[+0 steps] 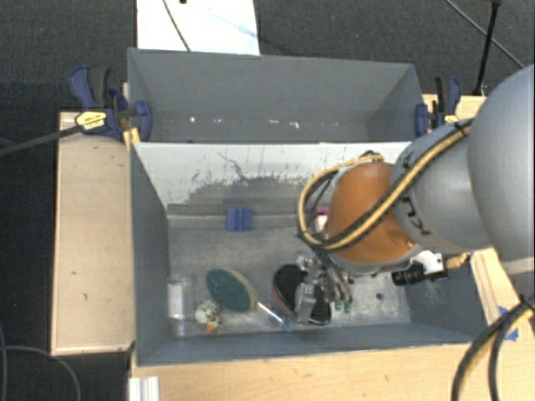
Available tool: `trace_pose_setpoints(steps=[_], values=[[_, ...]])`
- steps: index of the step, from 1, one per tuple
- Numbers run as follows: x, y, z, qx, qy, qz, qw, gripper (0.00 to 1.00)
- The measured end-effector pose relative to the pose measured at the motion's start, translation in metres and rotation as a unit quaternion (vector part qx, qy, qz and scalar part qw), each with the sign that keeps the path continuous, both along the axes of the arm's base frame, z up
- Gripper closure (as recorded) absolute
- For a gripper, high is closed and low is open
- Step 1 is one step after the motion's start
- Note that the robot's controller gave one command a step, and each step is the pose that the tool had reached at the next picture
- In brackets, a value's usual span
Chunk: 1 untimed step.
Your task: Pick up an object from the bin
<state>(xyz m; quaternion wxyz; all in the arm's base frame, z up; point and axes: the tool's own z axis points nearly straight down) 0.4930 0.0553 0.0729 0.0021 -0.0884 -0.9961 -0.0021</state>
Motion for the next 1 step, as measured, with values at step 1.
trace_pose_setpoints(steps=[1], values=[[0.0179, 0.0010, 0.1560, -0.001, -0.0071, -0.003, 1.0000, 1.00]])
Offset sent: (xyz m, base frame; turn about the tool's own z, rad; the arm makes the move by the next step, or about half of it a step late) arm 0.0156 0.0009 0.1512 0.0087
